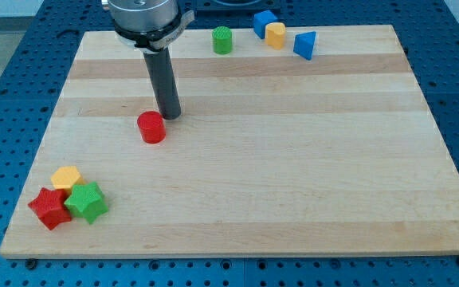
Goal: Slide the red circle closer to green star
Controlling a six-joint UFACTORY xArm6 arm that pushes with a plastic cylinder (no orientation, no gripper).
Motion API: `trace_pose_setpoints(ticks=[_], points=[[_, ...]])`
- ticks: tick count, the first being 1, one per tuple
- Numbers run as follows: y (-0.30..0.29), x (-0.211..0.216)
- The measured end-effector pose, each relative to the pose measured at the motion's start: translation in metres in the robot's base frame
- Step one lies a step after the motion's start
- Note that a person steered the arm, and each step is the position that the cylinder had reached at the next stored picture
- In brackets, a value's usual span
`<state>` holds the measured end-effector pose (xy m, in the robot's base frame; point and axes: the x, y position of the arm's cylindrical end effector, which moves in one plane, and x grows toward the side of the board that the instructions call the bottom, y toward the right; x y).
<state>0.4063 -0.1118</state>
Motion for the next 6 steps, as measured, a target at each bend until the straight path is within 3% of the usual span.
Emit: trace_pose_setpoints(ticks=[2,3,4,5,6], points=[[-0.02,0.077],[-0.019,0.075],[-0.005,0.03],[-0.013,0.016],[-0.044,0.047]])
